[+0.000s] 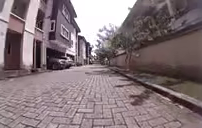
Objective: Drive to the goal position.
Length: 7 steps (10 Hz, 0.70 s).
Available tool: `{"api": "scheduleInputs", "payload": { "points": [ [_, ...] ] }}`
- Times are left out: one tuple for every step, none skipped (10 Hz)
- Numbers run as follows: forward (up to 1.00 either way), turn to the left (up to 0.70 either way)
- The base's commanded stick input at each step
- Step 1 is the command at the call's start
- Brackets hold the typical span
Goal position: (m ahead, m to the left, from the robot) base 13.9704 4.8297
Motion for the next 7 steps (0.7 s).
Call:
{"api": "scheduleInputs", "payload": {
  "points": [
    [0.5, 0.0],
    [0.5, 0.0],
    [0.5, 0.0],
    [0.5, 0.0],
    [0.5, 0.0],
    [0.5, 0.0],
    [0.5, 0.0]
  ]
}}
